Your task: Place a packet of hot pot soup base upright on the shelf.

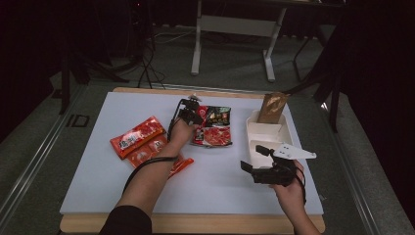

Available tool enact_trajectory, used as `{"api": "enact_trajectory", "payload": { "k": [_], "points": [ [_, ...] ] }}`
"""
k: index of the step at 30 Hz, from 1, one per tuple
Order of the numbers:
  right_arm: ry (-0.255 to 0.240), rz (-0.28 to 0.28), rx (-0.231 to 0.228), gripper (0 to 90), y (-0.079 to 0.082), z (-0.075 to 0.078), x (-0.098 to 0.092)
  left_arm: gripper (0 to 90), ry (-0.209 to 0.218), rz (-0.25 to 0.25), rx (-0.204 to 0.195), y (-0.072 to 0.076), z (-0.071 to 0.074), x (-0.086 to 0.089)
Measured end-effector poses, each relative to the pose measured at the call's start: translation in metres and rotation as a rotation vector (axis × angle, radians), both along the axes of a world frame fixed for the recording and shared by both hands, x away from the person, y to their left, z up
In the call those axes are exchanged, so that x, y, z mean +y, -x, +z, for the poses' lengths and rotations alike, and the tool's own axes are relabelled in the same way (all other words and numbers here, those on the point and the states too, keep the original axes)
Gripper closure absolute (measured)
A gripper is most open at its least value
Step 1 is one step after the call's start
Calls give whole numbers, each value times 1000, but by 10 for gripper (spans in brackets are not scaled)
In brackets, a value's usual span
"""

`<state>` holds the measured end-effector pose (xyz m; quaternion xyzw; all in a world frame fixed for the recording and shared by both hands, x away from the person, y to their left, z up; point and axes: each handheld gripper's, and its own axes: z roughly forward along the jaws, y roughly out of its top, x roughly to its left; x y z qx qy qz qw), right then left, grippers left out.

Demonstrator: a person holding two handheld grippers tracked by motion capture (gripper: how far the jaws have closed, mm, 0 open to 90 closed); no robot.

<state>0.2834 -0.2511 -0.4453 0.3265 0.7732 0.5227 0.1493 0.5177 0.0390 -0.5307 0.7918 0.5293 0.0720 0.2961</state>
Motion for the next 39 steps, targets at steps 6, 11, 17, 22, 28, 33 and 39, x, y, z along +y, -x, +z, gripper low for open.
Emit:
{"api": "enact_trajectory", "payload": {
  "k": [6,11,17,22,28,33,39],
  "points": [
    [0,1,1,150,-1,-1,0,874,-10,-4,-40,3,5,-7],
    [-3,-1,0,150,-1,-1,-1,883,29,9,-68,8,11,-5],
    [-14,0,-12,153,-2,1,-3,886,48,-2,-91,14,20,-3],
    [-18,0,-33,154,-2,3,-5,889,74,-21,-136,24,34,0],
    [-4,-10,-43,152,-1,6,-5,890,88,-42,-171,34,47,4],
    [-2,-18,-46,148,-1,7,-5,891,108,-56,-195,45,59,9],
    [-5,-22,-56,136,-2,11,-8,889,146,-73,-232,58,69,14]
  ]
}}
